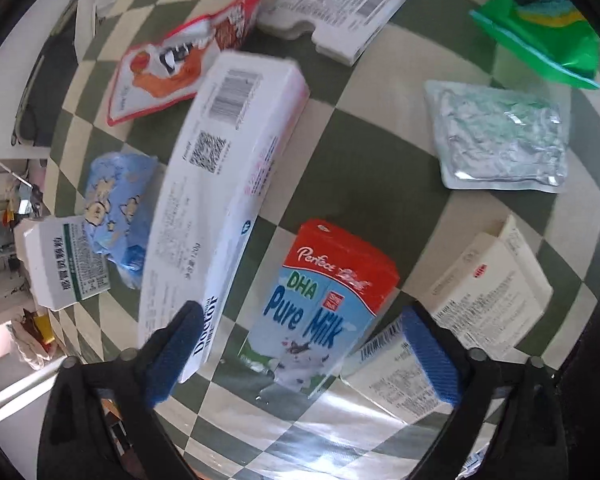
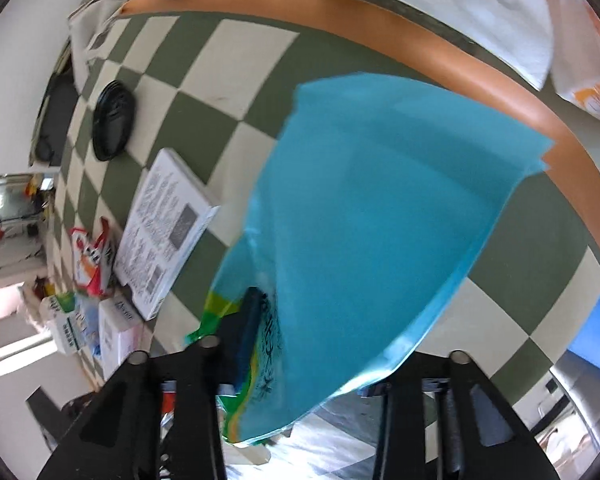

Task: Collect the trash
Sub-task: 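Grasp the blue-green snack bag with the right tool while the left tool grasps the Pure Milk carton, then carry the bag and milk carton to the white bin and release both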

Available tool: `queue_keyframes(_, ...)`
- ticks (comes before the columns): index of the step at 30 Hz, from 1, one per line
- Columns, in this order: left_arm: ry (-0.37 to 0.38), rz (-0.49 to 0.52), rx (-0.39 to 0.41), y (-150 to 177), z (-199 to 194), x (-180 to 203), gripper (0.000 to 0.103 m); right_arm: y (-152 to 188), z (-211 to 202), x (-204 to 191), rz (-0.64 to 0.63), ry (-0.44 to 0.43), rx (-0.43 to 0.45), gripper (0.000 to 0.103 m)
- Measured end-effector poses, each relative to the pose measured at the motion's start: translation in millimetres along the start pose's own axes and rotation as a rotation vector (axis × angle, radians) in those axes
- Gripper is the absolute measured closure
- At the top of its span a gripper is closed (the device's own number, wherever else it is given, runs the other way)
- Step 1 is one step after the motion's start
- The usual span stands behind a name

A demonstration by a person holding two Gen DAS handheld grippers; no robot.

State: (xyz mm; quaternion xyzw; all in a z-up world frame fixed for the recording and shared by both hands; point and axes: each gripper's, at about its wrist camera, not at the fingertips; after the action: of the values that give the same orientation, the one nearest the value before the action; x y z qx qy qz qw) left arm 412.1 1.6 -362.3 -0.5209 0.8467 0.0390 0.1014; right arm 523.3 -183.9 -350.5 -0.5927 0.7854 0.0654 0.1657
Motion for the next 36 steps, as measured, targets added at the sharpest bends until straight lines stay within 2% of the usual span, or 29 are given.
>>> queue_keyframes(1,0.002,-0.006,-0.006,0,2,-1,0.022,0,3,-2,-0.002,-0.012,-0.005,0.075)
queue_keyframes(4,0.033,-0.05,-0.017,3,12,-6,0.038,2,9,-11,-0.011,-0.038,-0.021,0.081)
queue_keyframes(5,0.043,-0.079,-0.01,1,11,-7,0.039,1,8,-11,-0.018,-0.042,-0.026,0.082)
queue_keyframes(12,-0.008,-0.183,0.049,-4,-8,-13,0.045,1,-12,2,-0.062,-0.064,-0.036,0.088)
queue_keyframes(13,-0.013,-0.2,0.054,6,-17,-20,0.045,3,-14,-1,-0.073,-0.067,-0.032,0.089)
queue_keyframes(20,-0.06,-0.432,0.122,18,-68,-24,0.045,15,-30,-10,-0.148,-0.103,-0.008,0.093)
queue_keyframes(24,-0.078,-0.608,0.179,55,-98,-27,0.045,28,-47,-17,-0.191,-0.135,0.017,0.093)
queue_keyframes(28,-0.086,-0.728,0.25,90,-118,-41,0.046,53,-73,-24,-0.228,-0.184,0.049,0.094)
queue_keyframes(31,-0.087,-0.796,0.319,122,-143,-36,0.046,81,-98,-27,-0.266,-0.223,0.085,0.094)
queue_keyframes(33,-0.085,-0.826,0.377,154,-164,-19,0.046,109,-118,-25,-0.296,-0.252,0.112,0.094)
queue_keyframes(36,-0.063,-0.852,0.426,191,-173,-5,0.046,154,-143,-16,-0.329,-0.279,0.148,0.094)
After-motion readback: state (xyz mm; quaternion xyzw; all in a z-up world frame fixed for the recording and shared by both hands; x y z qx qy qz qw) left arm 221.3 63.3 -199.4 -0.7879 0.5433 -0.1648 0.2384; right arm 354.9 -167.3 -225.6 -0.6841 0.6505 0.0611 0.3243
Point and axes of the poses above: each gripper's, at about its wrist camera, not at the fingertips, and z roughly the way its jaws point, x to its right, y to its underside, and after that the axes turned 11 degrees about x, right-handed
